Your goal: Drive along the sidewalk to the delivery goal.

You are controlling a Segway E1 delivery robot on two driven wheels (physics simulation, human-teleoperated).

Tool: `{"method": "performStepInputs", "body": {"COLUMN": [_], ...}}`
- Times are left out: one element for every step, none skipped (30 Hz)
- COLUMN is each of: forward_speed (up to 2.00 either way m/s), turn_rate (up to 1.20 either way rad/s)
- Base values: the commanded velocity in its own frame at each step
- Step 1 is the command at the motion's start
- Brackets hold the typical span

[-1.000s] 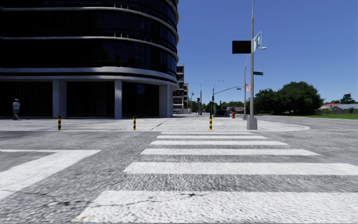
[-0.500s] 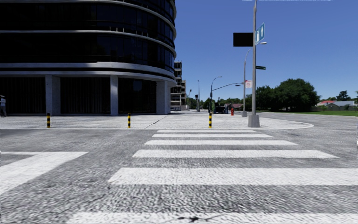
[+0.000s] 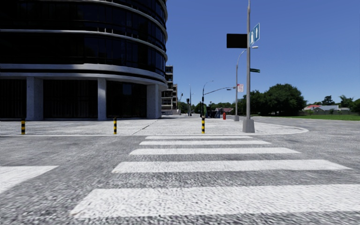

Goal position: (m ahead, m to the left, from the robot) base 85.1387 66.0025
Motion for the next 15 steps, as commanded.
{"method": "performStepInputs", "body": {"forward_speed": [0.96,0.96,1.05,2.0,2.0,2.0,2.0,2.0,2.0,2.0,2.0,2.0,2.0,2.0,2.0], "turn_rate": [0.0,0.0,0.0,0.0,0.0,0.0,0.0,0.0,0.0,0.0,0.0,0.0,0.0,0.0,0.0]}}
